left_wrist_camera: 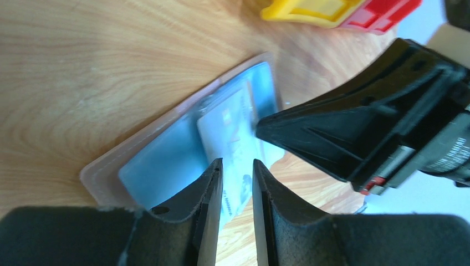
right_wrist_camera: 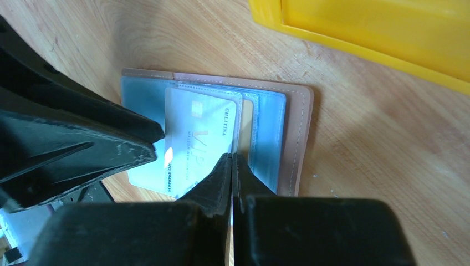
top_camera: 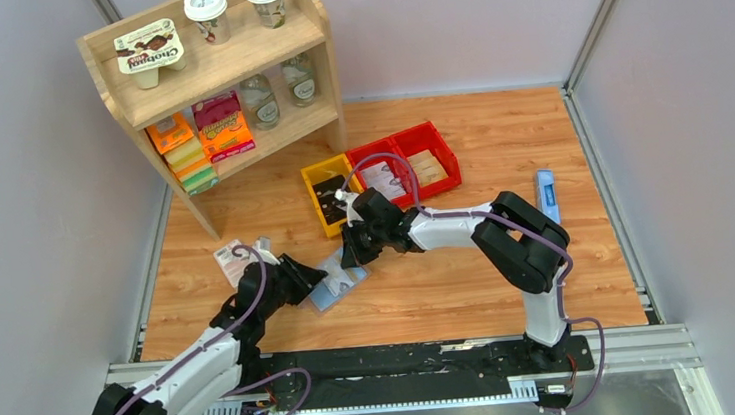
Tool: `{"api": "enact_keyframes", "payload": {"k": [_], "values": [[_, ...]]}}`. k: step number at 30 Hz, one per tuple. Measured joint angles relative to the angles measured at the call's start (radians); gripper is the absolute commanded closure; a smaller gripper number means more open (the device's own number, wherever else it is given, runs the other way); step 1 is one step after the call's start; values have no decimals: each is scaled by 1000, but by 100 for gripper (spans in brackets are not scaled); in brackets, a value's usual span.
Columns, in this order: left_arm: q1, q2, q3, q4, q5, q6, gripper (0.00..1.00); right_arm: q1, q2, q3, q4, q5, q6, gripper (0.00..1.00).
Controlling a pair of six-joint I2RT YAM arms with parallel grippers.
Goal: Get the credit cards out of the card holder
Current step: Remove the credit card from the card holder.
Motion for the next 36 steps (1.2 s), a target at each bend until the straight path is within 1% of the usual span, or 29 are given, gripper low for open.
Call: {"api": "enact_keyframes", "payload": {"k": [4,7,12,18,22,26,31,32,34,36], "values": [[0,66,0,-2,0,-12,62,0,0,-1,2,1,-3,100],[0,76,0,3,-2,-22,60,0,-1,-3,5,0,-3,100],[0,60,0,-20,-18,-39,57,1,-3,-10,14,1,-3,100],[0,-8,0,-108,-48,-57,57,0,-4,-13,19,1,-3,100],[0,-4,0,-109,-53,-61,63,0,-4,-13,20,1,-3,100],[0,48,0,-53,-47,-61,69,0,-4,-13,20,1,-3,100],[0,117,0,27,-27,-59,82,0,-4,-14,20,1,-3,100],[0,120,0,34,-25,-58,83,0,-4,-14,20,1,-3,100],[0,118,0,41,-22,-56,89,0,-4,-14,19,3,-3,100],[0,111,0,42,-19,-53,91,0,-5,-14,18,8,-3,100]]}}
